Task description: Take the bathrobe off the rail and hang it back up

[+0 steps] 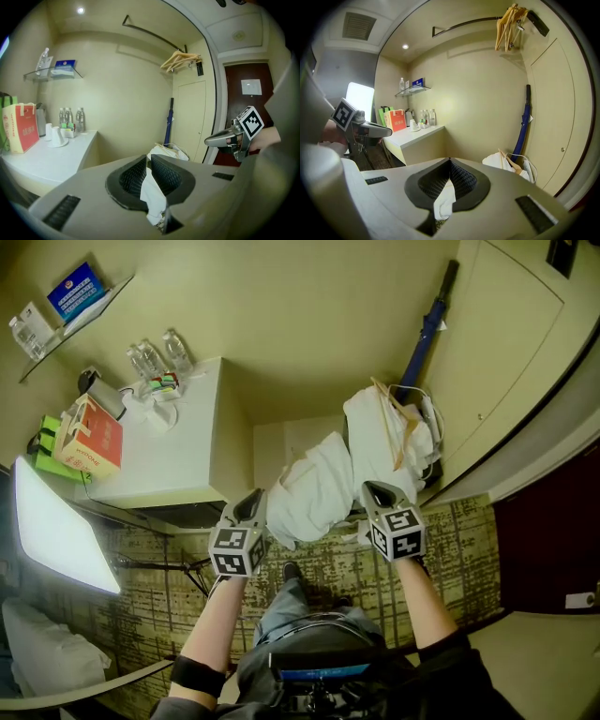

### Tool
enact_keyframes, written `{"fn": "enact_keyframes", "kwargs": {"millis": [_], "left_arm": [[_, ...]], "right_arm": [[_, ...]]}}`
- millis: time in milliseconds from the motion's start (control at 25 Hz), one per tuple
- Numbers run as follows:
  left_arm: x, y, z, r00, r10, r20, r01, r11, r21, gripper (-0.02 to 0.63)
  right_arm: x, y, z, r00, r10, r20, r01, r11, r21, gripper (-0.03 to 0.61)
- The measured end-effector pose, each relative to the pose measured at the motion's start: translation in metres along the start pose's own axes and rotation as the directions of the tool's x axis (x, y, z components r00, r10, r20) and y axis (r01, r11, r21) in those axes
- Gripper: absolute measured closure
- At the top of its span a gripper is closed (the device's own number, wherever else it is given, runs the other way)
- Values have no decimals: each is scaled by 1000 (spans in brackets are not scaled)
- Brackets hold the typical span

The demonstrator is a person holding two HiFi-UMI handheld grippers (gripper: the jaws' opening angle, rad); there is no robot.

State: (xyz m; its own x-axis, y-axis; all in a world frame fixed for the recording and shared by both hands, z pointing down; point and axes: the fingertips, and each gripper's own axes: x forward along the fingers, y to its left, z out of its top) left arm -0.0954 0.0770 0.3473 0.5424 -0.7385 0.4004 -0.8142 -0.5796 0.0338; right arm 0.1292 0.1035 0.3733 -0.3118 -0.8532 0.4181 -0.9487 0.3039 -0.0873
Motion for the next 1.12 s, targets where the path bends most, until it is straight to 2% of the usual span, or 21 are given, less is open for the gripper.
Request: {"fn": "enact_keyframes", "kwargs": {"millis": [120,280,480,560,720,840,1120], "left_arm": [[24,7,-6,999,-34,-35,35,999,7,576],[65,19,-19,991,-99,-95,102,995,24,492],[127,45,-37,977,-163,-137,170,985,41,477],[156,58,-49,970,-181,-161,191,980,48,451],[214,85,-85,957,-185,-223,201,978,49,449],[253,100,-126,942,-178,-283,196,980,34,449],[352,126,-217,902,-180,-393,195,981,-4,405]], "right_arm": [[19,-1,-4,1000,-7,-19,7,1000,15,557],[55,-3,-5,999,-22,-41,23,999,27,557],[114,-7,-6,997,-60,-54,61,998,17,557],[144,-10,-9,996,-69,-54,69,998,10,557],[205,-19,-29,993,-75,-86,75,997,2,557],[249,-25,-52,990,-63,-126,62,998,-9,557],[371,-41,-122,985,18,-172,-20,1000,-10,557]]}}
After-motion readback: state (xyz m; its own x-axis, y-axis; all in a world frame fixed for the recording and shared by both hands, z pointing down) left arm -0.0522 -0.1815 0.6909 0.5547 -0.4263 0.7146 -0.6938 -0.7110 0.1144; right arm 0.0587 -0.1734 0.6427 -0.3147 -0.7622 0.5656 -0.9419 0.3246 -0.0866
